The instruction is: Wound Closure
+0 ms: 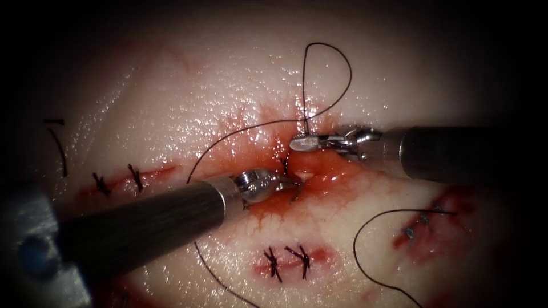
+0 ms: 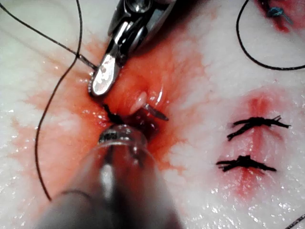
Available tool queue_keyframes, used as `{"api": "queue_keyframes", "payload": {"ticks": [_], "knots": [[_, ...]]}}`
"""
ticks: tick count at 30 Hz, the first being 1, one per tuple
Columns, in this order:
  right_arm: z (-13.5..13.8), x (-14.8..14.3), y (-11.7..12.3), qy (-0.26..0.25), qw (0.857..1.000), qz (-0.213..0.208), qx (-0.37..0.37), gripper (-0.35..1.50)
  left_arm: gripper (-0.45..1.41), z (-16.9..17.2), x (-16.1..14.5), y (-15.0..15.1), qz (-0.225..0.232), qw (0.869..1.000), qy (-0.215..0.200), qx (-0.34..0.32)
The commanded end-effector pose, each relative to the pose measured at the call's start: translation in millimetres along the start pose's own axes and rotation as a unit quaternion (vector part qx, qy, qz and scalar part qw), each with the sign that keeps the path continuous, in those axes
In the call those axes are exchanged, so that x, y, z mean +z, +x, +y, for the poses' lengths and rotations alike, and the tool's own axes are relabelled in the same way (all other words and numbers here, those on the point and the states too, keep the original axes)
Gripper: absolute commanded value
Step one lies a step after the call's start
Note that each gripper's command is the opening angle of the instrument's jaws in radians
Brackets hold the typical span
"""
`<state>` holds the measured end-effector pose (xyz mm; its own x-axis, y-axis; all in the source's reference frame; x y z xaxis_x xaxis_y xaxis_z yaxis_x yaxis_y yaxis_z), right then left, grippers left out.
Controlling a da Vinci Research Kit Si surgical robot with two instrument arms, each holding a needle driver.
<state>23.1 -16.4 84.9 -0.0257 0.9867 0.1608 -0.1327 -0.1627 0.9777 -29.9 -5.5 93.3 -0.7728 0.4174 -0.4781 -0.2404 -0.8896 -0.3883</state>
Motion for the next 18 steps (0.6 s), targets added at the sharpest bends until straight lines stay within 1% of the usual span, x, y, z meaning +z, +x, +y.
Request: {"api": "queue_keyframes", "payload": {"ticks": [1,2,3,4,5,6,7,9,10,11,12,13,14,17,18], "knots": [[0.6,1.0,0.2,0.009,0.999,0.023,-0.027,-0.35,-0.25,0.0,0.9,0.1,0.0,1.0,0.0,0.0],[0.5,0.9,0.7,0.023,0.998,0.041,-0.047,-0.05,-0.23,0.0,0.8,0.1,0.0,1.0,-0.001,0.003],[0.5,0.8,1.4,0.042,0.995,0.07,-0.057,0.46,-0.23,0.0,0.8,0.2,0.0,1.0,-0.001,0.003],[0.5,0.7,2.0,0.05,0.992,0.091,-0.079,0.96,-0.23,0.0,0.7,0.2,0.0,1.0,-0.001,0.002],[0.5,0.6,2.7,0.044,0.987,0.11,-0.104,1.3,-0.23,0.1,0.6,0.2,0.0,1.0,-0.001,0.002],[0.5,0.2,4.1,0.016,0.978,0.136,-0.155,1.45,-0.23,0.1,0.5,0.3,0.0,1.0,-0.002,0.002],[0.5,0.0,4.7,0.004,0.975,0.14,-0.17,1.48,-0.23,0.1,0.4,0.3,0.0,1.0,-0.002,0.002],[0.6,-0.7,5.6,-0.021,0.963,0.147,-0.226,1.48,-0.23,0.1,0.3,0.2,0.0,1.0,-0.003,0.005],[0.6,-0.9,5.9,-0.027,0.959,0.149,-0.239,1.48,-0.23,0.0,0.3,0.2,0.0,1.0,-0.003,0.005],[0.6,-1.1,6.2,-0.037,0.952,0.152,-0.262,1.48,-0.23,0.0,0.3,0.2,0.0,1.0,-0.003,0.005],[0.5,-1.3,6.5,-0.05,0.941,0.151,-0.3,1.48,-0.23,0.0,0.3,0.2,0.0,1.0,-0.003,0.005],[-0.1,-1.5,7.0,-0.081,0.919,0.141,-0.36,1.48,-0.23,0.0,0.3,0.2,0.0,1.0,-0.003,0.005],[-0.1,-1.5,7.0,-0.081,0.919,0.141,-0.36,1.48,-0.23,0.0,0.3,0.2,0.0,1.0,-0.003,0.005],[-1.3,-1.4,7.0,-0.116,0.888,0.114,-0.43,1.48,-0.23,0.0,0.3,0.2,0.0,1.0,-0.003,0.005],[-1.7,-1.2,6.8,-0.123,0.883,0.106,-0.441,1.48,-0.23,0.1,0.3,0.2,0.0,1.0,-0.003,0.005]]}}
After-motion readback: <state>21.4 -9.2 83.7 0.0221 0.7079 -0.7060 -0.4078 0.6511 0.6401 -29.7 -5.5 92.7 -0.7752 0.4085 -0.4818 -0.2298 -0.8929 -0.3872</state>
